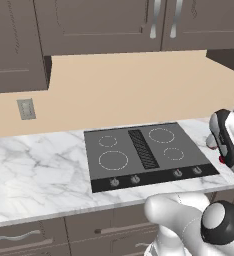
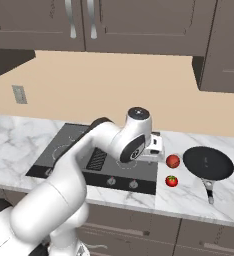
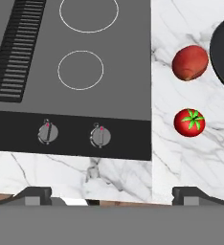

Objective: Place the pan on the rear right burner on the stove. Then place the tomato and the onion in the pan and turn on the rear right burner.

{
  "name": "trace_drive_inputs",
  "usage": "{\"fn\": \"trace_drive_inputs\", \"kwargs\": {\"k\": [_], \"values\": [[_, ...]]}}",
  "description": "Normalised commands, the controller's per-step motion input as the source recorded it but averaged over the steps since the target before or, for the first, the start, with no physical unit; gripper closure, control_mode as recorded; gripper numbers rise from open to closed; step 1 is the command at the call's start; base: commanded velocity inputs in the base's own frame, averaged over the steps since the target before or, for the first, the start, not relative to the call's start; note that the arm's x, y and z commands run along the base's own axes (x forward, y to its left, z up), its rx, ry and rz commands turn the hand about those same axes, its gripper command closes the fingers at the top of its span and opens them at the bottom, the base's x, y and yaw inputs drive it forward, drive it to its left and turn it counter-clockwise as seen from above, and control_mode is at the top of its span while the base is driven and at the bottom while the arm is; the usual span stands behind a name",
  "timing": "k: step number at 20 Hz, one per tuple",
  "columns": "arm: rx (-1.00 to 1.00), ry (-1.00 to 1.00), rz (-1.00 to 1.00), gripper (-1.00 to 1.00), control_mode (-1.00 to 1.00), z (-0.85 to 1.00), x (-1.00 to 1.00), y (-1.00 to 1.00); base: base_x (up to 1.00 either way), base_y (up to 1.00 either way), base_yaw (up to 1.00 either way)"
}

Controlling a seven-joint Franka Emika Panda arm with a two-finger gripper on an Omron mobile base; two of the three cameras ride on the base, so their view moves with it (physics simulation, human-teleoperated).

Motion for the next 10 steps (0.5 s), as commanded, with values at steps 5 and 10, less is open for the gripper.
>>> {"fn": "trace_drive_inputs", "kwargs": {"k": [5,10], "values": [[0.00,0.00,0.00,-1.00,-1.00,-0.18,0.00,-0.44,0.00,0.00,0.00],[0.00,0.00,0.00,-1.00,-1.00,-0.15,0.00,-0.43,0.00,0.00,0.00]]}}
